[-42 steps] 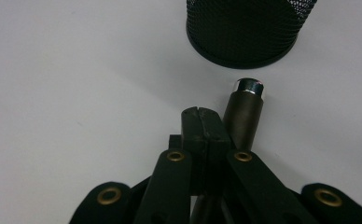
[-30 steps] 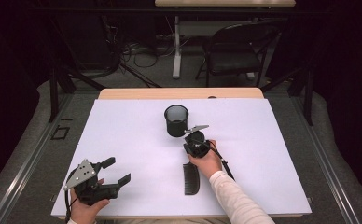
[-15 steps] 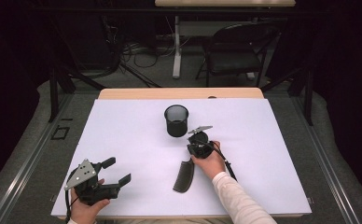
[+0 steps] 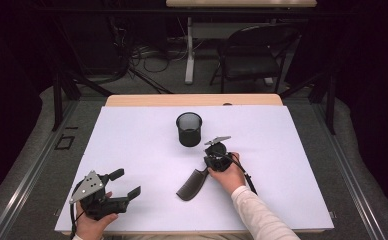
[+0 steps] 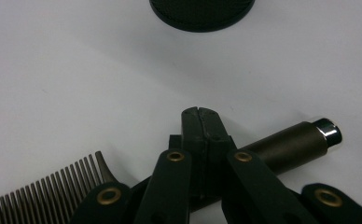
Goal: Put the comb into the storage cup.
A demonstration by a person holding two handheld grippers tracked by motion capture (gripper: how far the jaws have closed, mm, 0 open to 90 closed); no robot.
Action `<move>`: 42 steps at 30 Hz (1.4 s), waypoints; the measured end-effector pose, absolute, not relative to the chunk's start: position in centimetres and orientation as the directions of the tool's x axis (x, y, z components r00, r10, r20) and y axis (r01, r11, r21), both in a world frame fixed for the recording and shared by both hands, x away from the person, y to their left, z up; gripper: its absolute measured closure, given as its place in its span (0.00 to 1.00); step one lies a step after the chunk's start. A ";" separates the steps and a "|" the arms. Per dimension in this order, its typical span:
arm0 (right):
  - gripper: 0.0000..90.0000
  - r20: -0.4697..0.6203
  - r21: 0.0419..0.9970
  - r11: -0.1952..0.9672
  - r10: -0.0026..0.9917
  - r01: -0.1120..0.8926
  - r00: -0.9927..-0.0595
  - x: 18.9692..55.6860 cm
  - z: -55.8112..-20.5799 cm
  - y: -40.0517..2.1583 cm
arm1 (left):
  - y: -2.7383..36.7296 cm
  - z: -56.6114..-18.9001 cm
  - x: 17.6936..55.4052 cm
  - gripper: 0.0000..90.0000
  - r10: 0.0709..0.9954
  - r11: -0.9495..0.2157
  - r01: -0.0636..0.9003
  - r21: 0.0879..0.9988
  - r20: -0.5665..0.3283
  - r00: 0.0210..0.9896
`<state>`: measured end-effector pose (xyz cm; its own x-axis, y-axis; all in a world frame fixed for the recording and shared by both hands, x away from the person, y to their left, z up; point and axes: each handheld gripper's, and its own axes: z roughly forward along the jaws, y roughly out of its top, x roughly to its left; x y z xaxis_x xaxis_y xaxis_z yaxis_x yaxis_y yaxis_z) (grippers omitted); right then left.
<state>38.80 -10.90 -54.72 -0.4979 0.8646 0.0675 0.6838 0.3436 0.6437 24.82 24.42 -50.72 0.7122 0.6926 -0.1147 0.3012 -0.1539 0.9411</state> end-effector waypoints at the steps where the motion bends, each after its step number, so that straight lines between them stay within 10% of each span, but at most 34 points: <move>1: 1.00 0.067 0.644 0.344 0.865 0.684 -0.498 38.8 -54.7 -10.9 | 24.4 -50.7 24.8 0.16 0.692 -0.154 0.302 0.941 -0.115 0.712; 42: 1.00 0.069 0.617 0.360 0.861 0.700 -0.504 36.2 -54.4 -14.3 | 24.4 -50.8 24.8 0.16 0.692 -0.155 0.304 0.940 -0.116 0.712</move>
<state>36.16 -14.33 -54.39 -0.5037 0.8611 0.0690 0.7000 0.3601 0.6167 24.83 24.40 -50.76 0.7125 0.6920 -0.1163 0.3042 -0.1553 0.9399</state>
